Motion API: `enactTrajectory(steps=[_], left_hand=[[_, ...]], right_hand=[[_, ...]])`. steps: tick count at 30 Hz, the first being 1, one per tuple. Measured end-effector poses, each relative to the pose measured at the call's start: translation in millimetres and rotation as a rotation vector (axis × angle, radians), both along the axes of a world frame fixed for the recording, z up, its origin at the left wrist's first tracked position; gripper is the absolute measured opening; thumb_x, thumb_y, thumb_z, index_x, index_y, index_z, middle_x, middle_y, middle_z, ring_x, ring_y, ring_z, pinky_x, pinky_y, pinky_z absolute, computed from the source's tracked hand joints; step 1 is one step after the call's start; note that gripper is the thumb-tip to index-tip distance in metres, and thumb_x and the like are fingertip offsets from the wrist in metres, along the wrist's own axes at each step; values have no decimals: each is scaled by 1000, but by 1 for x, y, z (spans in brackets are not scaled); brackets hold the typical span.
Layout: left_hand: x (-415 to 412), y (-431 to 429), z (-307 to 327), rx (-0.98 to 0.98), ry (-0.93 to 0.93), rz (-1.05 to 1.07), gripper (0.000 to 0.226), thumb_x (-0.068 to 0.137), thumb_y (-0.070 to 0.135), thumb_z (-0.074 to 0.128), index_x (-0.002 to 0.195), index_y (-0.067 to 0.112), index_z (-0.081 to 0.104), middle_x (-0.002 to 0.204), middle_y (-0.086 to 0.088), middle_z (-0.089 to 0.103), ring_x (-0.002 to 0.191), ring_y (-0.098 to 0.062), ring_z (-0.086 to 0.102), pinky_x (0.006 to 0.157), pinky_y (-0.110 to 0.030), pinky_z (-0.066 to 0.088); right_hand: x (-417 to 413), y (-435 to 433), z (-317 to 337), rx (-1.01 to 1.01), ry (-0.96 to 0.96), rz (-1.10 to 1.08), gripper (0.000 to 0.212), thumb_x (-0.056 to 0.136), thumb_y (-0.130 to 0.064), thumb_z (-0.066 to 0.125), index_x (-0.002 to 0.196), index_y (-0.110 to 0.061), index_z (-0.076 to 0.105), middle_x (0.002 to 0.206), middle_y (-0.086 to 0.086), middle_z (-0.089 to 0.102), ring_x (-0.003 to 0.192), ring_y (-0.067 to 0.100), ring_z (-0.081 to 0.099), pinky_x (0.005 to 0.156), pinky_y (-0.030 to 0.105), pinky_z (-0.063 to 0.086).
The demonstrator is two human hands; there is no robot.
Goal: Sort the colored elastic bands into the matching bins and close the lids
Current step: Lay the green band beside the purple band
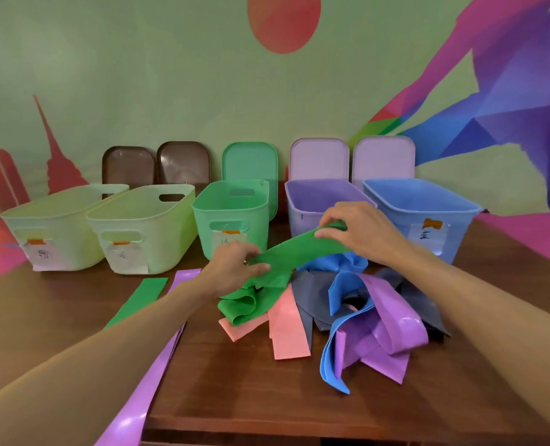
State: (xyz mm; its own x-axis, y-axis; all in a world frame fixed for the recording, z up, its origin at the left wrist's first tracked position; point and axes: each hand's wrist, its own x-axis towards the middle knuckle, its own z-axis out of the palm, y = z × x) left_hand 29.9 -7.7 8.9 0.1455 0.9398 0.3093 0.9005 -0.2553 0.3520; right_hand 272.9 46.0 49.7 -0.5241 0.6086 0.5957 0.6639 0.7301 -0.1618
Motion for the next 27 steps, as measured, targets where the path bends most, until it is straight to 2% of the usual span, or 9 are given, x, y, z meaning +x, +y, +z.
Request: enactTrajectory(steps=[3, 5, 7, 10, 14, 17, 20, 23, 27], left_hand=[[-1, -4, 8, 31, -117, 5, 21, 87, 35, 64, 83, 14, 61, 83, -7, 63, 76, -26, 60, 72, -41, 50], [1, -7, 17, -2, -241, 10, 17, 85, 31, 67, 83, 14, 63, 80, -12, 61, 67, -34, 61, 59, -44, 56], [2, -9, 25, -7, -289, 10, 17, 83, 32, 70, 76, 18, 63, 72, -7, 58, 58, -24, 55, 48, -29, 50], [8, -14, 35, 23, -224, -10, 22, 83, 33, 68, 66, 22, 60, 62, 5, 57, 54, -6, 49, 47, -11, 35], [10, -21, 42, 88, -198, 14, 24, 87, 36, 63, 76, 15, 63, 75, -6, 63, 64, -13, 51, 56, -23, 35], [5, -28, 48, 113, -174, 62, 34, 88, 39, 61, 78, 7, 64, 72, -14, 61, 62, -18, 48, 55, -29, 32], [-5, -39, 52, 45, -152, 110, 41, 88, 42, 61, 78, 2, 63, 65, -9, 54, 57, -18, 45, 52, -29, 30], [-21, -49, 52, -30, -145, 159, 44, 88, 45, 60, 79, 2, 61, 64, -6, 52, 61, -20, 48, 54, -29, 31], [-45, -71, 55, -81, -159, 202, 41, 90, 44, 57, 87, 3, 63, 75, -10, 60, 71, -23, 55, 58, -29, 36]], right_hand=[[14, -2, 2, 32, -199, -126, 29, 79, -53, 65, 80, -24, 65, 78, -11, 56, 76, 9, 50, 64, 29, 37], [23, -3, -1, -25, -170, -154, 28, 77, -52, 68, 74, -25, 61, 71, -12, 53, 72, 9, 49, 63, 29, 38], [30, -2, -4, -95, -135, -155, 24, 80, -47, 68, 72, -28, 56, 70, -14, 52, 70, 9, 49, 63, 28, 38], [32, -3, -11, -146, -130, -148, 21, 90, -37, 59, 76, -26, 48, 74, -12, 51, 71, 14, 50, 63, 30, 39], [30, -9, -7, -212, -77, -157, 18, 97, -34, 48, 86, -19, 44, 75, -2, 56, 69, 20, 52, 63, 37, 41], [28, -17, 4, -227, 24, -115, 19, 91, -37, 58, 81, -23, 51, 65, -2, 52, 59, 13, 45, 57, 30, 35], [23, -25, 13, -290, 85, -94, 19, 86, -34, 66, 78, -18, 61, 62, 1, 53, 59, 12, 43, 53, 18, 33], [14, -34, 18, -375, 50, -46, 17, 84, -28, 70, 79, -12, 68, 78, 7, 67, 73, 13, 54, 66, 23, 43], [-5, -50, 24, -515, -55, 59, 11, 83, -20, 71, 79, -26, 63, 82, -3, 66, 78, 11, 59, 79, 28, 48]])
